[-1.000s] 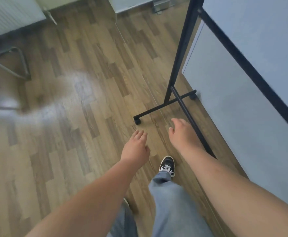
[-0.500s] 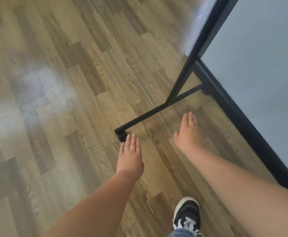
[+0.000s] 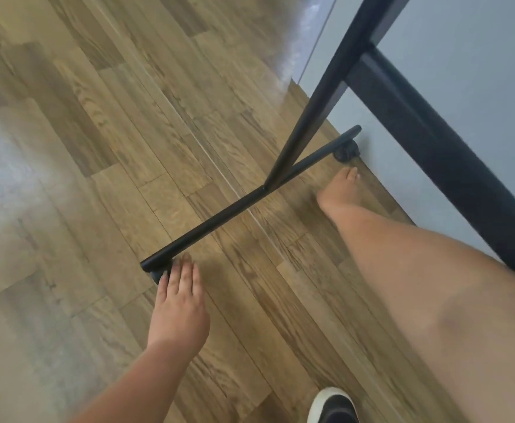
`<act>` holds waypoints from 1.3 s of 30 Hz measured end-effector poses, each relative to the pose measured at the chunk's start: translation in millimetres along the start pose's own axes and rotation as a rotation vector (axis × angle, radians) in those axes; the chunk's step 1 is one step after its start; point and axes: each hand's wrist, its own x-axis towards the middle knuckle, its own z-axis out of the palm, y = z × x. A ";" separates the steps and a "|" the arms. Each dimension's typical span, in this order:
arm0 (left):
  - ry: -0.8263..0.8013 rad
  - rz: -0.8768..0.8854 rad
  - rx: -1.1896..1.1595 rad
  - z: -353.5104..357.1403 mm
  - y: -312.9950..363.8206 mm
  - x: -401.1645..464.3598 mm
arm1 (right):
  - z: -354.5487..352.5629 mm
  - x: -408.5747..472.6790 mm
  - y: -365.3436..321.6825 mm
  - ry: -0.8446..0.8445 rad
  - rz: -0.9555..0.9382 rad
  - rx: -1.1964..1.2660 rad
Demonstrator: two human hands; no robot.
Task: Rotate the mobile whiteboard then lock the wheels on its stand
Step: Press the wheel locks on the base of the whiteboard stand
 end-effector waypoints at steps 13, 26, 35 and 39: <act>0.242 0.020 -0.107 30.8 -15.0 -14.9 | 14.3 67.6 10.8 0.085 0.009 -0.027; 0.249 -0.012 -0.136 27.1 -10.3 -19.0 | 12.0 76.3 13.3 0.050 -0.086 -0.137; 0.031 -0.042 -0.087 49.0 -8.6 -25.0 | 16.4 68.2 10.8 -0.112 -0.065 -0.114; 0.063 -0.034 -0.098 49.6 -7.1 -23.0 | 34.2 63.7 9.2 -0.137 -0.129 -0.069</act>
